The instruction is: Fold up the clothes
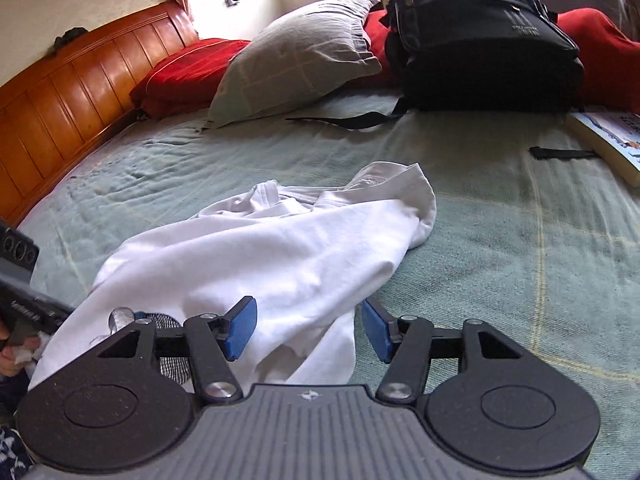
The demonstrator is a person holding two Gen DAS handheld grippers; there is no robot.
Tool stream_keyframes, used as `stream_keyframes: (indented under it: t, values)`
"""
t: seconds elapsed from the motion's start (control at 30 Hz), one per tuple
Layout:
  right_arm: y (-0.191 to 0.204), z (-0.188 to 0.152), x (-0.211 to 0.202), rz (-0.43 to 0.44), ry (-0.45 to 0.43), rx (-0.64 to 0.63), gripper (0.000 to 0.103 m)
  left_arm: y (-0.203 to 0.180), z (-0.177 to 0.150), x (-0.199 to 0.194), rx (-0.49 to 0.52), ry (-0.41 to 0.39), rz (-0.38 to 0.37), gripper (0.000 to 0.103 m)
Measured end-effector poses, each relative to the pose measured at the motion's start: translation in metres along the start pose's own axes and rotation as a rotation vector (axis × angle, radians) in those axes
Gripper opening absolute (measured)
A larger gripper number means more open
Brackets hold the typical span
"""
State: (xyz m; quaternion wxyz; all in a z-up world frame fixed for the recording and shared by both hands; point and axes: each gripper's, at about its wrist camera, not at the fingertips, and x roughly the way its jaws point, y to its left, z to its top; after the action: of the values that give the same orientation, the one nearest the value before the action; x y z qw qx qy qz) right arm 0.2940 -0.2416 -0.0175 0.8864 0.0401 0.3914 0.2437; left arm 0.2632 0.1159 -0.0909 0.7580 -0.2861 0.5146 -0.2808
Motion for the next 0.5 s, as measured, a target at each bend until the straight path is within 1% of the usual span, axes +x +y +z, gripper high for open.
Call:
stream_keyframes:
  t: [0.17,0.27,0.3,0.33,0.4,0.47,0.5]
  values:
    - [-0.003,-0.006,-0.006,0.02,-0.01,0.022,0.064,0.008,-0.025,-0.002,-0.052,-0.021,-0.066,0.052]
    - [0.006,-0.009,-0.01,0.049,0.018,0.019,0.066,0.006,-0.025,0.003,-0.059,-0.039,-0.065,0.052]
    - [0.009,-0.01,-0.012,0.061,0.03,0.016,0.067,0.005,-0.025,0.005,-0.06,-0.043,-0.061,0.05]
    - [0.013,-0.01,-0.014,0.073,0.042,0.013,0.069,0.004,-0.024,0.007,-0.059,-0.046,-0.049,0.047]
    - [0.021,-0.012,-0.018,0.097,0.065,0.007,0.074,0.003,-0.023,0.011,-0.054,-0.05,-0.003,0.021]
    - [0.029,-0.013,-0.022,0.121,0.089,0.0,0.086,0.009,-0.024,0.011,-0.074,-0.057,0.005,0.014]
    - [0.033,-0.014,-0.024,0.133,0.101,-0.003,0.088,0.011,-0.024,0.011,-0.084,-0.061,0.009,0.013]
